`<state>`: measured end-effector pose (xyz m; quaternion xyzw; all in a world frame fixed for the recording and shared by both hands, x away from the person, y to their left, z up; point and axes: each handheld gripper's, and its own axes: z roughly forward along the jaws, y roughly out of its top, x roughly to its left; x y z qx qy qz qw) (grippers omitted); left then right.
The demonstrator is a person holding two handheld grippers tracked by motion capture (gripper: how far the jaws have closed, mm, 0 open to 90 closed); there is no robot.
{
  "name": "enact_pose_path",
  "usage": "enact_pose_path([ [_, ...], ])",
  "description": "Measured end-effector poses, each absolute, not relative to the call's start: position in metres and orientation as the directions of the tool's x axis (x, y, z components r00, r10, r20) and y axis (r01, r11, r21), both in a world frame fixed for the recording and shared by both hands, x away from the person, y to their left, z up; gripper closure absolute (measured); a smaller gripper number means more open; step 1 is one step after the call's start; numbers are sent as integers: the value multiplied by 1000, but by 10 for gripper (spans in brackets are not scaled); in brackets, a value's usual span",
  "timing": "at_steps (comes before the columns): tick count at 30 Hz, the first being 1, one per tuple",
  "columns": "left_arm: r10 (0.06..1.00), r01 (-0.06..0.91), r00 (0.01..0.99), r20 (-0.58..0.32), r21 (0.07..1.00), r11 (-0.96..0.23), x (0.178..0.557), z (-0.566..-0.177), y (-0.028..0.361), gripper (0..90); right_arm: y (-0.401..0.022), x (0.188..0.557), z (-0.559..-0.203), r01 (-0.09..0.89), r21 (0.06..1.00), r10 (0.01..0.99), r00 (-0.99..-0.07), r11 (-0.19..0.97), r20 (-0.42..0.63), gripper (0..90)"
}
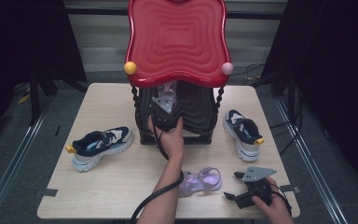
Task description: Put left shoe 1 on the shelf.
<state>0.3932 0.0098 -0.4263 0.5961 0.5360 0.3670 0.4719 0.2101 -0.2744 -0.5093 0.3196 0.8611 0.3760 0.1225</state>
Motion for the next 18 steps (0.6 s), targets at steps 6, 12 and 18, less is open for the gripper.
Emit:
enact_pose_path([
  [6,983,306,166,-76,952,22,392,-425,11,302,-274,210,-509,458,726,642,-766,513,29,138],
  [12,980,307,184,-69,952,9,390,-426,12,285,-274,210,-509,458,726,642,-766,513,29,138],
  [18,978,309,206,-43,951,-23,389,-425,12,256,-274,210,-509,458,726,642,-766,513,30,138],
])
